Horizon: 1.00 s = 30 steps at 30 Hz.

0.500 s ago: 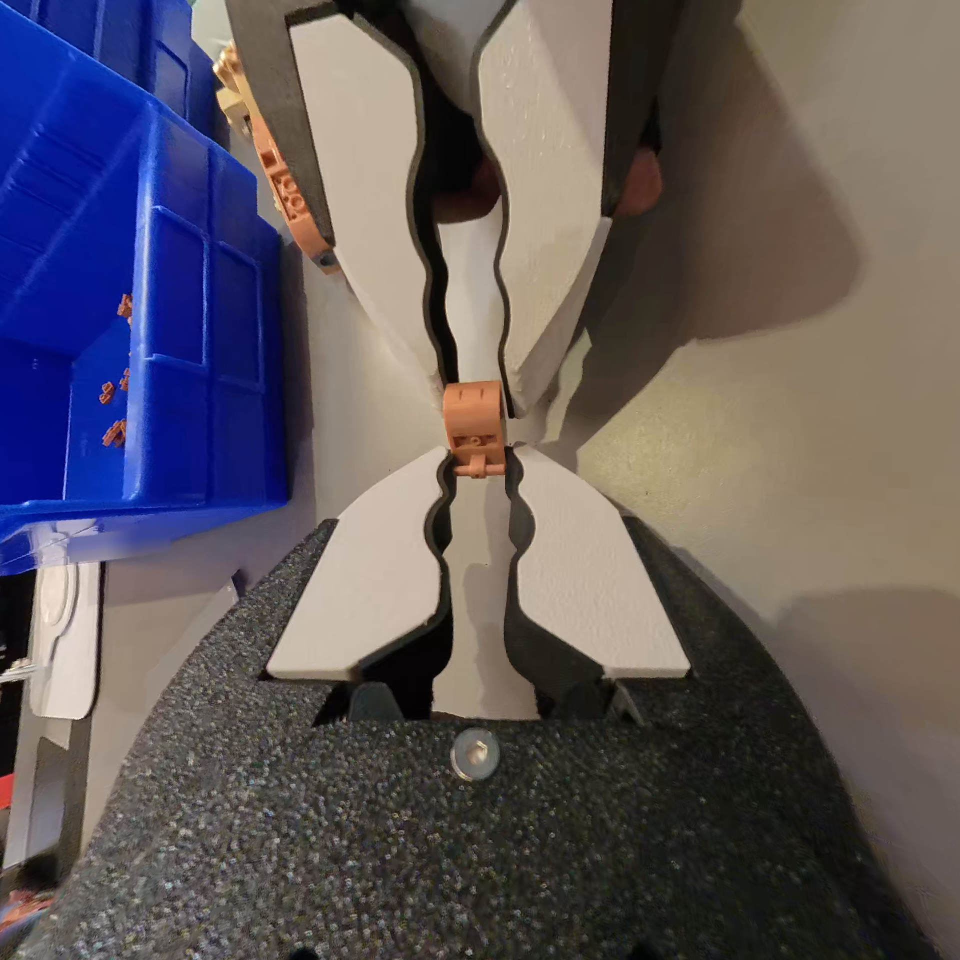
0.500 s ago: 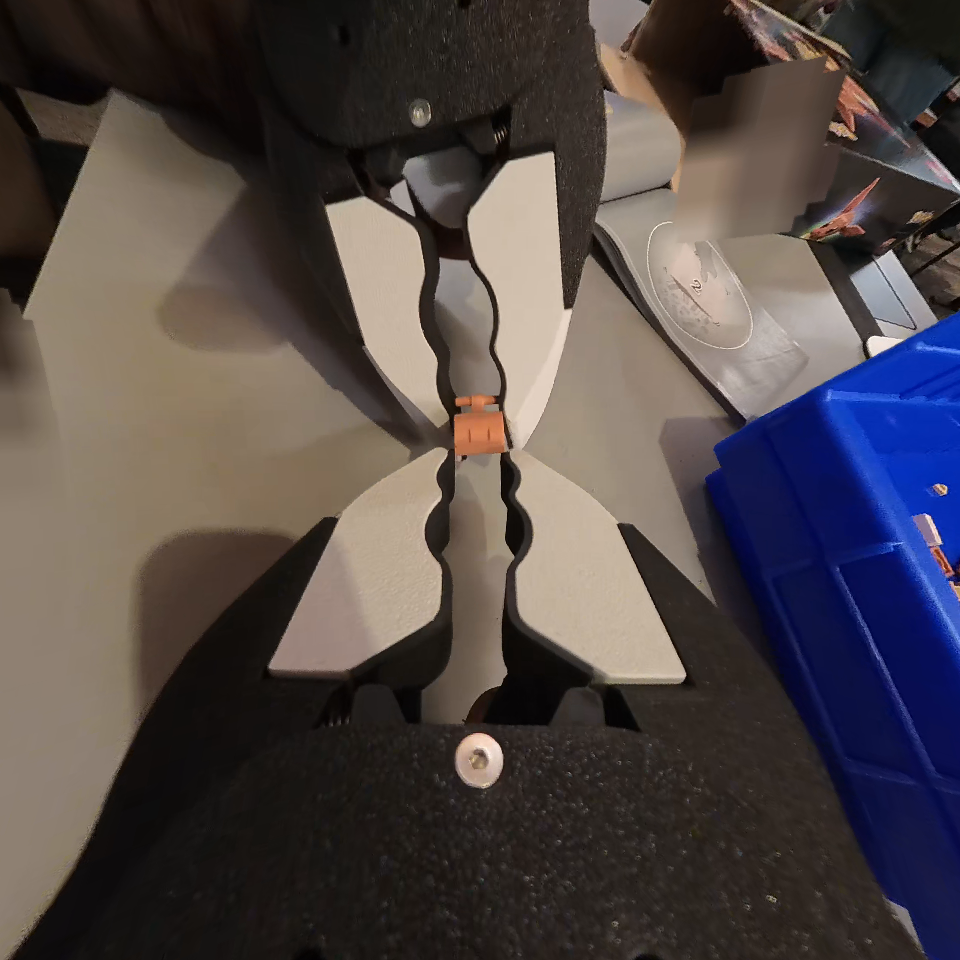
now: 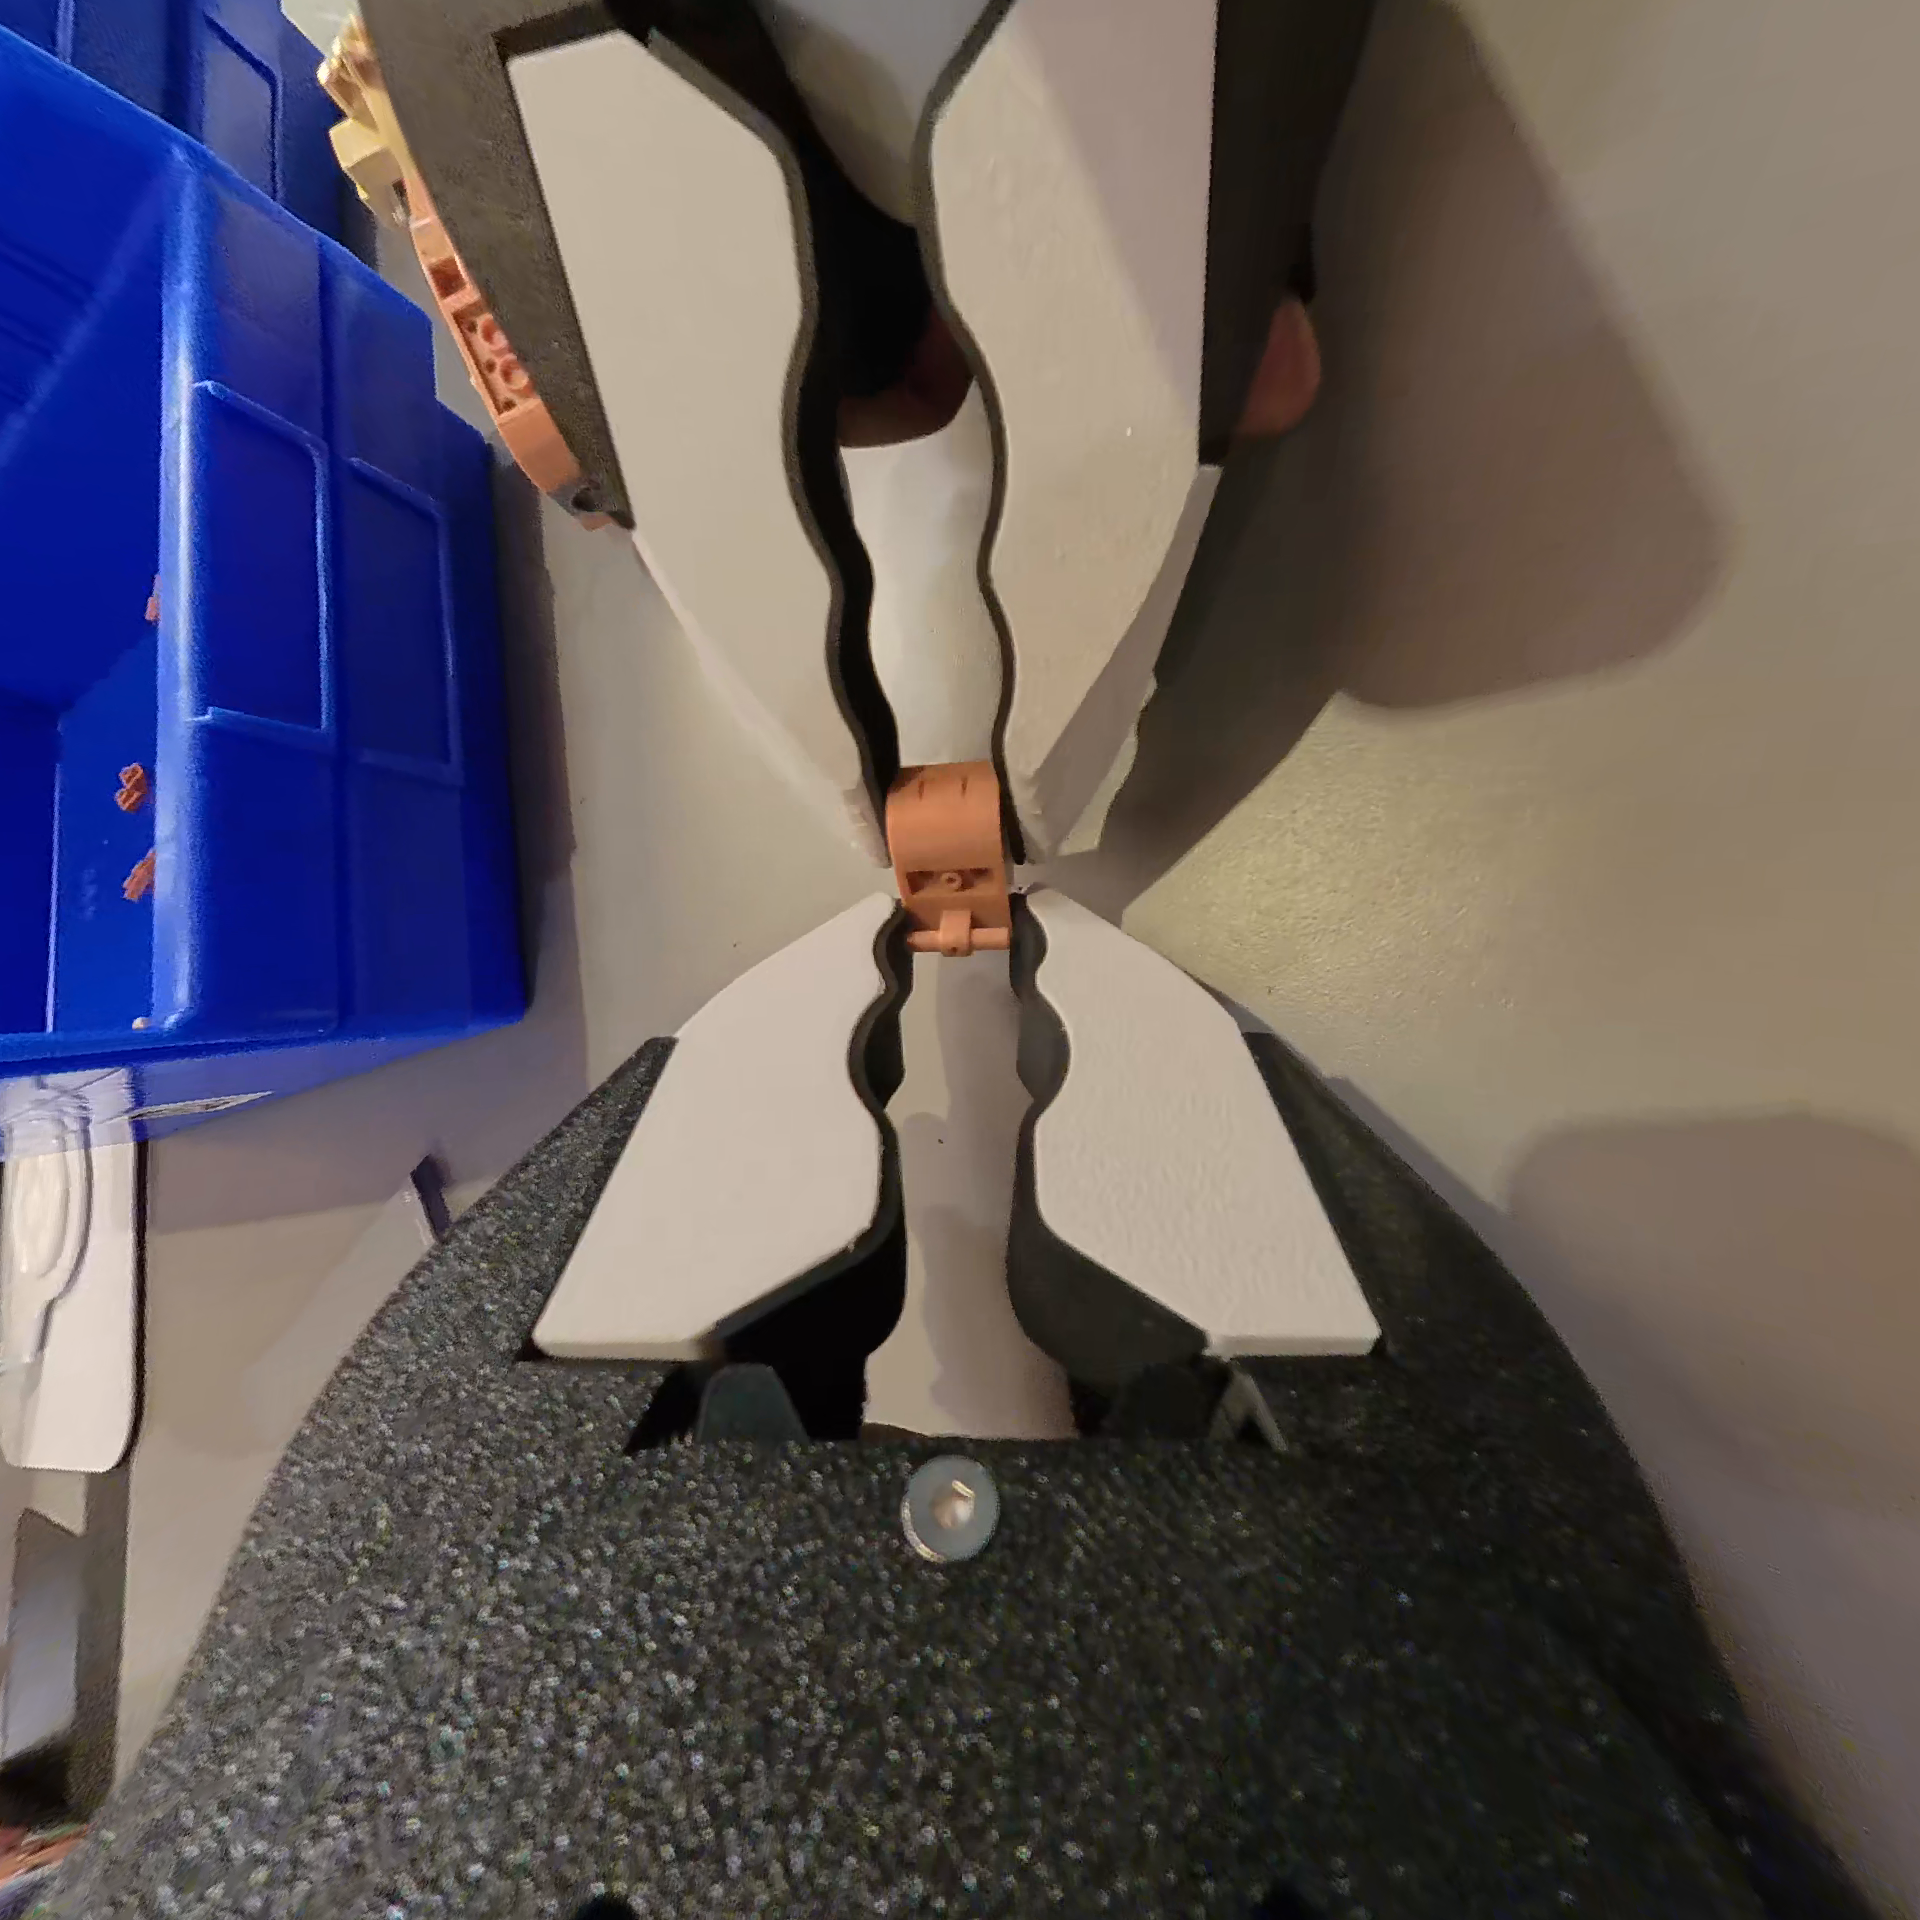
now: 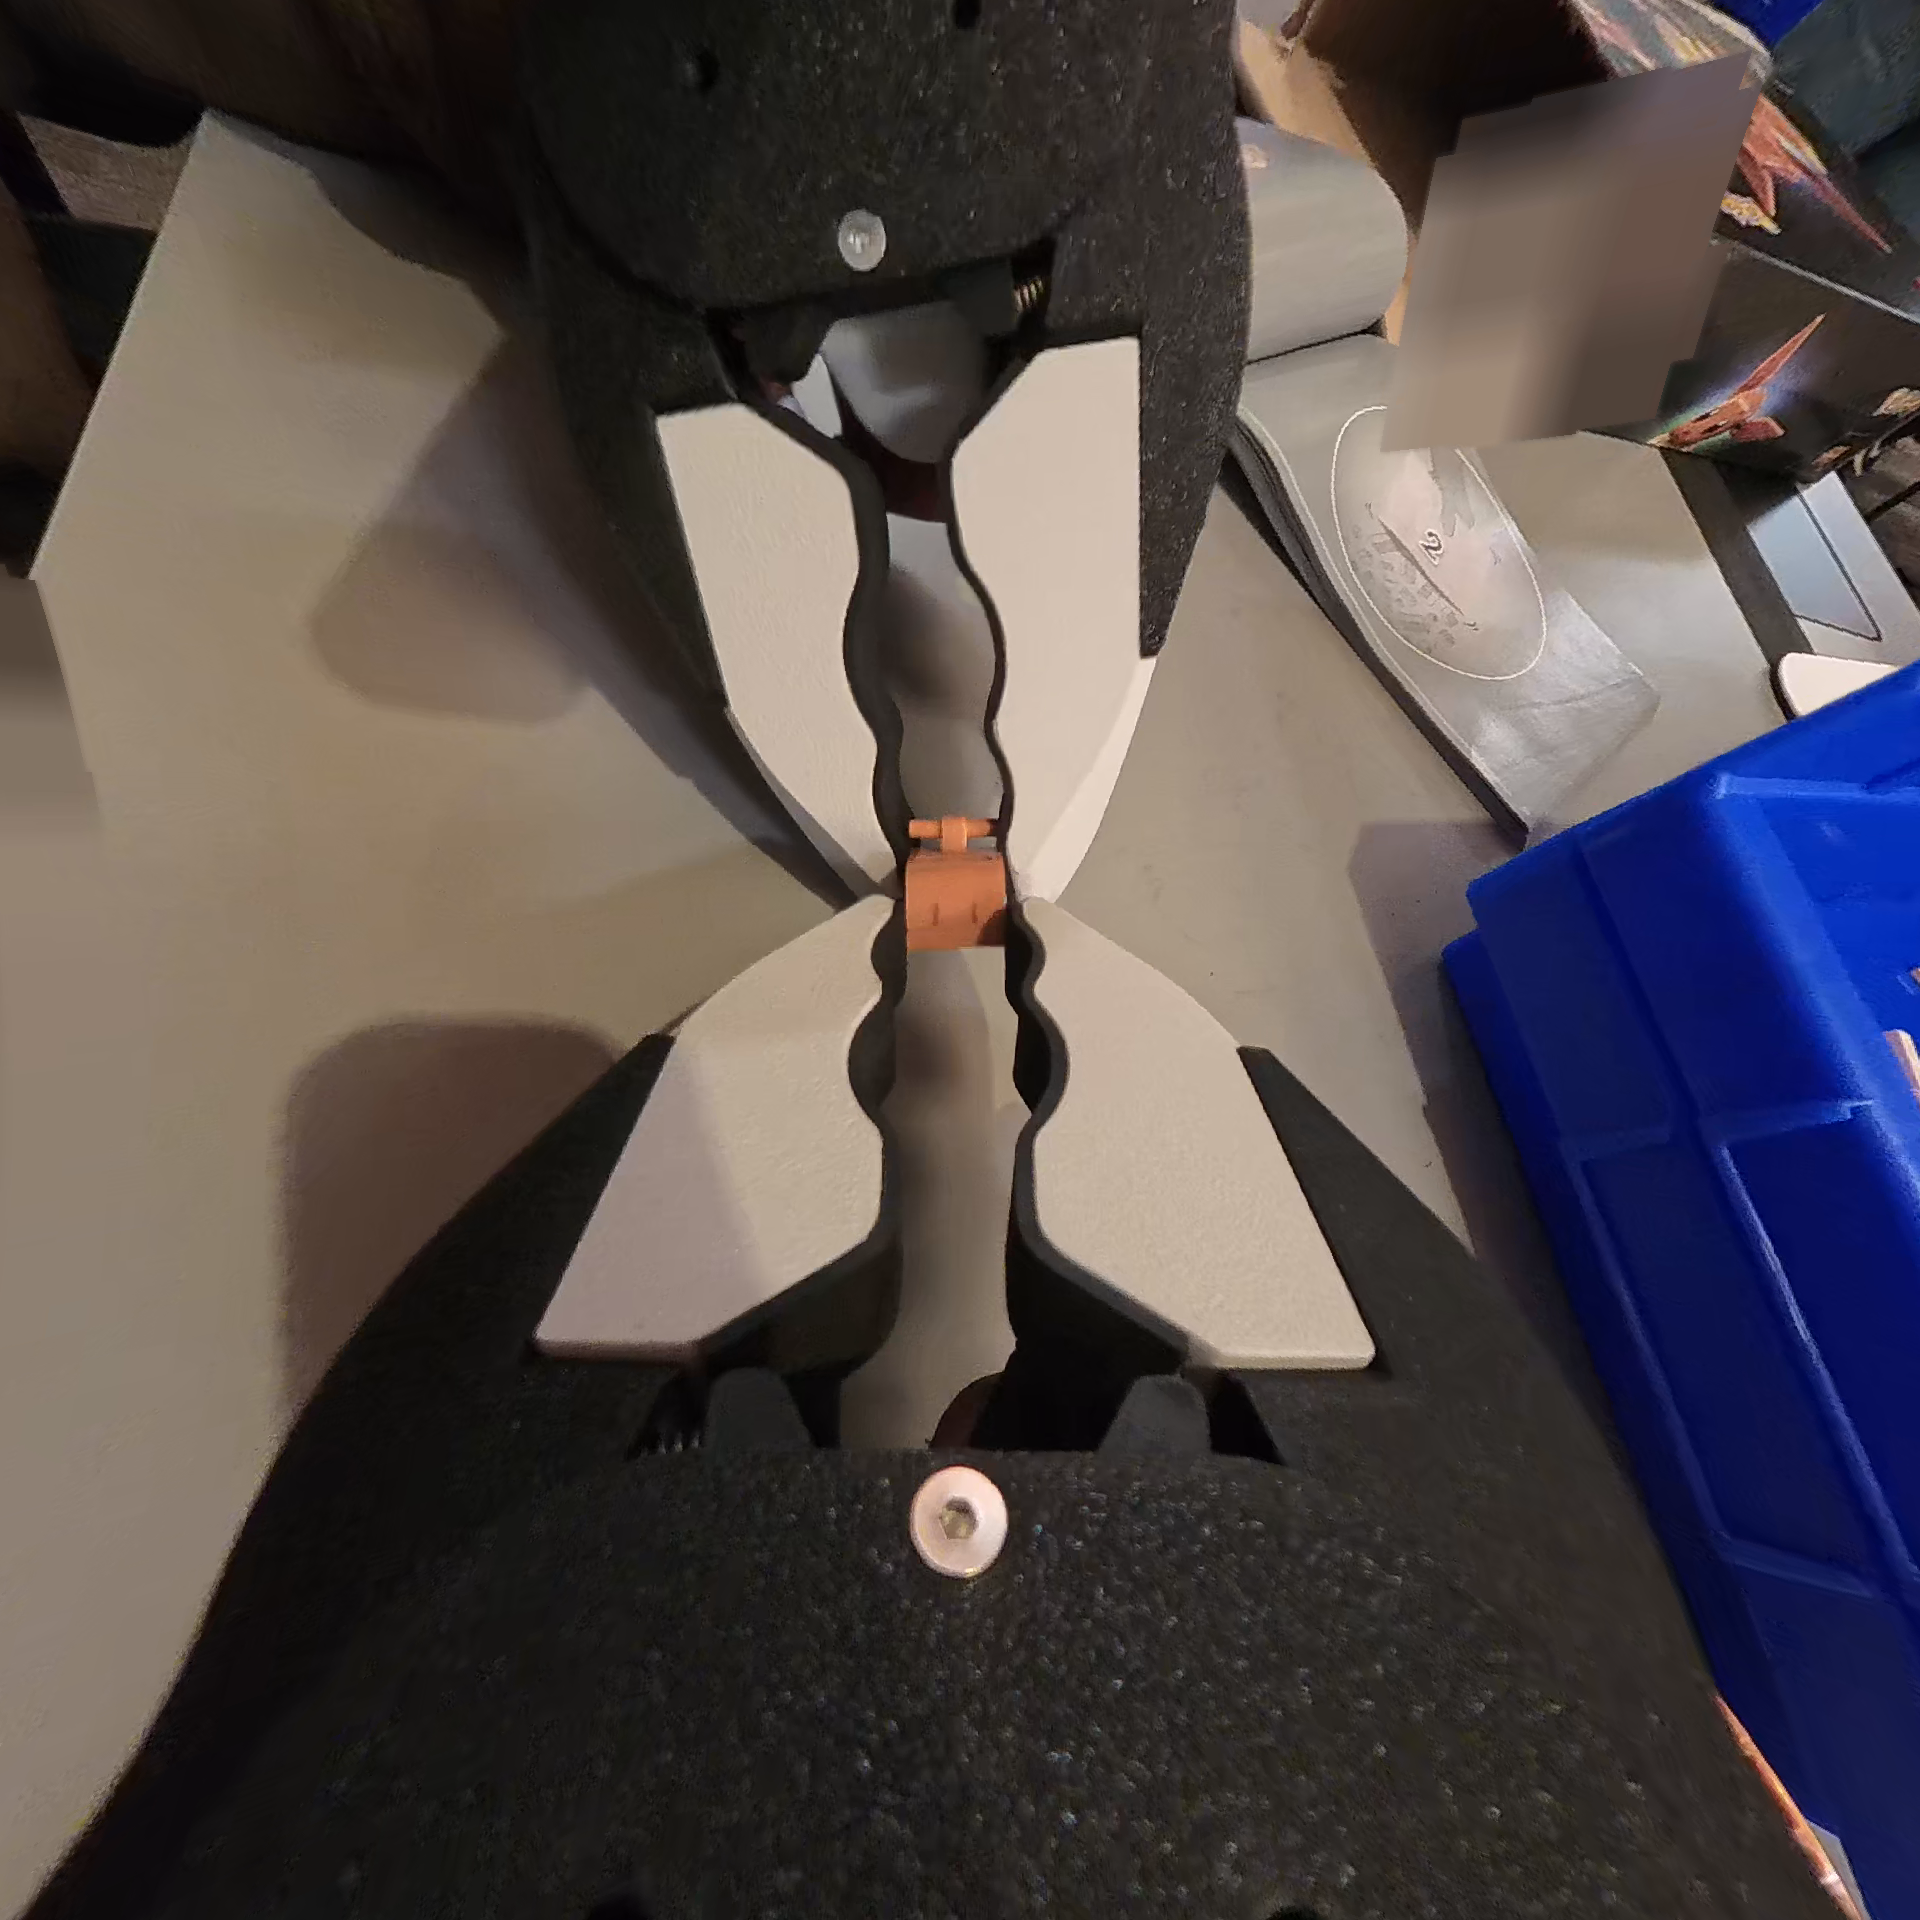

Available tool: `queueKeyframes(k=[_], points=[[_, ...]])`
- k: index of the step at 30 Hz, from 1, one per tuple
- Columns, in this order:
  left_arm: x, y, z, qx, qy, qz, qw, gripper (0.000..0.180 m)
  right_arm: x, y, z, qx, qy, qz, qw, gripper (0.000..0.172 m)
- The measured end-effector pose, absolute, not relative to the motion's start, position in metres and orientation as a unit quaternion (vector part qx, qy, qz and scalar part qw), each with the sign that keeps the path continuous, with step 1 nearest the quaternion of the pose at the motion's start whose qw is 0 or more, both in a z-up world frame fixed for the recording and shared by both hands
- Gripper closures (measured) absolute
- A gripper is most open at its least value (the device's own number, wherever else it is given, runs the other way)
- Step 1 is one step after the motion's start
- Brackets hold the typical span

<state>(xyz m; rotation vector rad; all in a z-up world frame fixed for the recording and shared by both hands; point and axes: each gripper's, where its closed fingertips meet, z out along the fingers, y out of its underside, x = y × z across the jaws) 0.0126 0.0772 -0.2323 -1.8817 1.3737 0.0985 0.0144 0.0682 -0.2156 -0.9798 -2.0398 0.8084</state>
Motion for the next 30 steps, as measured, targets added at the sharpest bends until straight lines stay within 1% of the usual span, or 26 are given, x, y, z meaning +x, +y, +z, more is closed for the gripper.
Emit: queueKeyframes(k=[8,12,16,19,23,25,27,30], points=[[0.014,0.075,-0.231,-0.744,0.538,0.010,0.397,0.163,0.015,0.066,-0.216,-0.375,-0.796,0.317,0.355,0.155],[0.019,0.069,-0.228,-0.745,0.531,-0.060,0.400,0.163,0.018,0.062,-0.213,-0.353,-0.800,0.336,0.350,0.155],[0.023,0.062,-0.230,-0.745,0.530,-0.130,0.385,0.163,0.020,0.058,-0.215,-0.326,-0.815,0.335,0.342,0.155],[0.024,0.058,-0.227,-0.747,0.510,-0.195,0.380,0.163,0.025,0.060,-0.226,-0.294,-0.843,0.291,0.344,0.155],[0.016,0.062,-0.220,-0.749,0.481,-0.232,0.393,0.163,0.021,0.065,-0.223,-0.314,-0.829,0.295,0.357,0.155],[0.015,0.064,-0.219,-0.750,0.475,-0.226,0.400,0.163,0.018,0.069,-0.214,-0.330,-0.811,0.304,0.374,0.155],[0.015,0.066,-0.221,-0.752,0.476,-0.216,0.401,0.163,0.014,0.076,-0.194,-0.344,-0.790,0.307,0.404,0.155],[0.016,0.069,-0.223,-0.756,0.475,-0.204,0.401,0.163,0.002,0.105,-0.136,-0.399,-0.727,0.318,0.460,0.155]])
